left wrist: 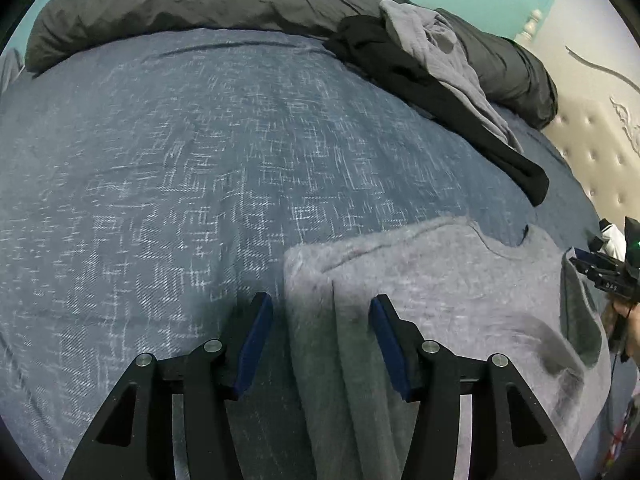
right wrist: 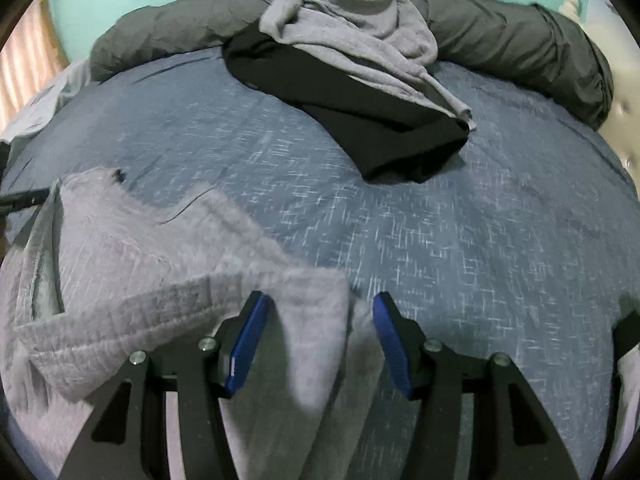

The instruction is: Fold clothes

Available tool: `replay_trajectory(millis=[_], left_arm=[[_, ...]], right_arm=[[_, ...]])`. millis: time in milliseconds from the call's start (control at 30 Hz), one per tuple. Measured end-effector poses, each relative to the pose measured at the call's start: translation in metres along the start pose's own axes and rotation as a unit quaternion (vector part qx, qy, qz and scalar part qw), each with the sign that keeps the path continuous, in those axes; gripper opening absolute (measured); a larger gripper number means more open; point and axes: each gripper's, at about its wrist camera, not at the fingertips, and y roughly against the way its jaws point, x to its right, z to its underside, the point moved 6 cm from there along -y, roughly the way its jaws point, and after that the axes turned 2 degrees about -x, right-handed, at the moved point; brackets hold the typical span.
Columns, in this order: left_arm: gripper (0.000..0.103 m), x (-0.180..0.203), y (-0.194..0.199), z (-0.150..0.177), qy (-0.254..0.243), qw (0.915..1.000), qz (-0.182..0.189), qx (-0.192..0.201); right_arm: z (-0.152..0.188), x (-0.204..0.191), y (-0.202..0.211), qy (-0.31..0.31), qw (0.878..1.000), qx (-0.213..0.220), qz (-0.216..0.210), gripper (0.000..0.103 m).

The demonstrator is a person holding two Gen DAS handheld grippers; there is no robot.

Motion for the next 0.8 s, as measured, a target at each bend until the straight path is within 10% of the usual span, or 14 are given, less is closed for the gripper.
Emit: replay_trajectory(millis=[267, 433, 800], left_arm=[[0.052, 0.007, 0.000, 0.004, -0.024, 0.9997, 0.001, 0.011], [0.015, 0.011, 0.007, 0.006, -0.036, 0.9993, 0.000, 0.010], [0.011, 0.006, 0.057, 0.005, -0.011, 0.9981, 0.032, 0.052]], right_arm=[[0.006, 0.006, 0.000, -0.026, 0.999, 0.012, -0.024, 0.054], [0.012, 0.005, 0.007, -0.020, 0.999, 0.021, -0.018, 0.009], [-0.001, 0.013, 0.047, -0.012, 0.996, 0.086, 0.025, 0.004]])
